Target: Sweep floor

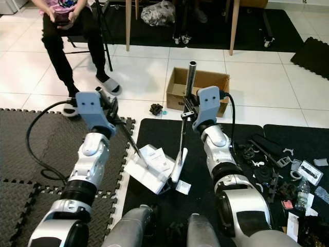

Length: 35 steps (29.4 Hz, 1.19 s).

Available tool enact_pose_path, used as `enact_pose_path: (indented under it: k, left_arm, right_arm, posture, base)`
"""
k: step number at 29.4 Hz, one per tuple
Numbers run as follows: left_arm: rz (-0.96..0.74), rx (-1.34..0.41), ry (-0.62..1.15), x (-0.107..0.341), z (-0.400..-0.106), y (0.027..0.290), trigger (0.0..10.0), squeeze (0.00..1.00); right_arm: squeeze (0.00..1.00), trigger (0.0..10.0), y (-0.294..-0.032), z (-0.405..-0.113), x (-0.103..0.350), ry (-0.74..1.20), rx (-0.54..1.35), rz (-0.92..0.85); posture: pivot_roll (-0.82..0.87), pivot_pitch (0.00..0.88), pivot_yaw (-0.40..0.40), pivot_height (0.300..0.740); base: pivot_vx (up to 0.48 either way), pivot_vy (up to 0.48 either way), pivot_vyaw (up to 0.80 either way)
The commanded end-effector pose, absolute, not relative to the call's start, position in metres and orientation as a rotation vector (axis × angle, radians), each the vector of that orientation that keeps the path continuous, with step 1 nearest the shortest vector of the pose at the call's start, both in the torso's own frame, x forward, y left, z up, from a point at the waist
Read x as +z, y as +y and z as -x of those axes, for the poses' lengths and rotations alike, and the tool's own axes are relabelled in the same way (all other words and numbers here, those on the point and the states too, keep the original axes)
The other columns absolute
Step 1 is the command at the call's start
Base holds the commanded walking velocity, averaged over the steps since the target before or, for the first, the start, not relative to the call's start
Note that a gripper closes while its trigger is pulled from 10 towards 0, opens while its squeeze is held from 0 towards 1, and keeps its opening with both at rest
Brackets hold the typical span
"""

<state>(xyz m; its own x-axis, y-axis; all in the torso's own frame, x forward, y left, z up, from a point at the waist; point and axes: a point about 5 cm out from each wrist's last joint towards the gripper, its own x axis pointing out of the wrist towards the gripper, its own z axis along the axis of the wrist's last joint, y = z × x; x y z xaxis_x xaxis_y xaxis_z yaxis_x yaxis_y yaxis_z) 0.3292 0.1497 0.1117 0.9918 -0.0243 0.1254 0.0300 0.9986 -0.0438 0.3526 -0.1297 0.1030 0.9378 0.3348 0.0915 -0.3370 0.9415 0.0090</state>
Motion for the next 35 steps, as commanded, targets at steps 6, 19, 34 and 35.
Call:
enact_pose_path:
  k: [6,19,34,35]
  left_arm:
    - [0.022,-0.037,-0.174,0.120,-0.333,0.150,10.0,0.00]
    - [0.210,0.159,-0.271,0.121,-0.325,0.166,10.0,0.00]
    - [0.256,0.157,-0.063,0.097,-0.332,0.167,10.0,0.00]
    - [0.291,0.201,-0.044,0.094,-0.332,0.170,10.0,0.00]
  right_arm:
    - [0.00,10.0,-0.130,-0.354,0.106,-0.104,0.337,-0.024]
    - [0.00,10.0,-0.130,-0.352,0.103,-0.095,0.333,-0.027]
    - [0.00,10.0,-0.130,-0.352,0.101,-0.083,0.332,-0.021]
    - [0.00,10.0,-0.129,-0.351,0.101,-0.082,0.332,-0.021]
  posture:
    - [0.02,0.074,-0.005,0.740]
    - [0.02,0.075,-0.002,0.740]
    - [0.02,0.073,-0.003,0.740]
    - [0.02,0.073,-0.003,0.740]
  base:
    - [0.000,0.000,0.00]
    - [0.000,0.000,0.00]
    - [0.000,0.000,0.00]
    - [0.000,0.000,0.00]
